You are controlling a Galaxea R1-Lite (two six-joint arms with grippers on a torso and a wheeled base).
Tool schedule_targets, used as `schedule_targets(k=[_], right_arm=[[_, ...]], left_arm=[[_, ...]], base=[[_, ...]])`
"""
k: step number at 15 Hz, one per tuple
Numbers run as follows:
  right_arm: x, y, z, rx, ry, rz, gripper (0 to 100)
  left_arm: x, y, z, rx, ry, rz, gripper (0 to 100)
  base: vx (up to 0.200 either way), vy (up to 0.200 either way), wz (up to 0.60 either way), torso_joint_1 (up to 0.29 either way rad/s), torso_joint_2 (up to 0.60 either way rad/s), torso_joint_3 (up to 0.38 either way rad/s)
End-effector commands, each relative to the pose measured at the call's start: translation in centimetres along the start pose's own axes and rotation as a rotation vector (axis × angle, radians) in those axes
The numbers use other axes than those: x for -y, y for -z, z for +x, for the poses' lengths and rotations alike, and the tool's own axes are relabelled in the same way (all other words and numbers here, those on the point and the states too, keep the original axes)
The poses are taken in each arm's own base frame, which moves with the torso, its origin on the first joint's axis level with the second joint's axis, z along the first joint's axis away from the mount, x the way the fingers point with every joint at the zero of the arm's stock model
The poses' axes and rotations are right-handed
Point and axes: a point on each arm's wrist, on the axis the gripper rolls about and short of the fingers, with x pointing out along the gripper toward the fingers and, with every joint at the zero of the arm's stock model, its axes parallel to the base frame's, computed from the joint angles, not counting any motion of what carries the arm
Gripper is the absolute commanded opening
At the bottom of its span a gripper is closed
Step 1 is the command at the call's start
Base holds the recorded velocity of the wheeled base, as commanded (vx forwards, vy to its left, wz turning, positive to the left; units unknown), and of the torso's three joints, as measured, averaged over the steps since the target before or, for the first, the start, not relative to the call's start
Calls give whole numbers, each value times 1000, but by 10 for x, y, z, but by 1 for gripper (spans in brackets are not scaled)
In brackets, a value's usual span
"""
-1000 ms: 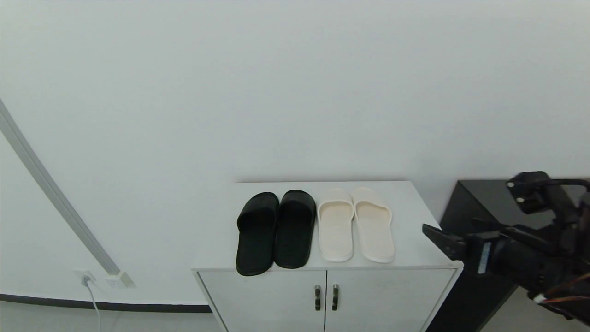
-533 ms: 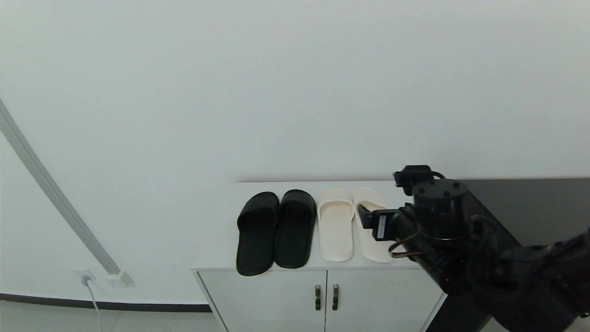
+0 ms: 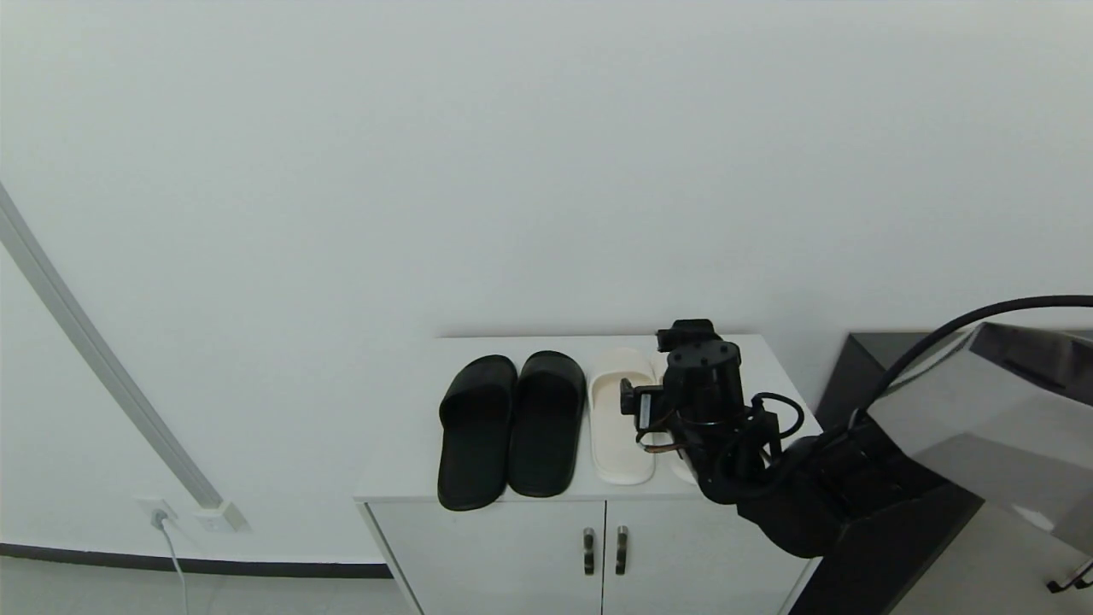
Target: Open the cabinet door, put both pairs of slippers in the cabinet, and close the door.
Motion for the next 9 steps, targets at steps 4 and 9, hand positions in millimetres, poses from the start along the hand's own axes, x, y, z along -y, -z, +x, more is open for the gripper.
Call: schedule_targets(k=[4, 9], right_arm=[[-2, 15, 32, -9, 23, -19, 100], [-1, 20, 60, -3, 48, -9, 100]], left_arm=[[0, 0, 0, -2, 0, 0, 0], [0, 0, 0, -2, 0, -2, 0]], base=[[0, 0, 0, 0, 0, 0], [0, 0, 0, 0, 0, 0]])
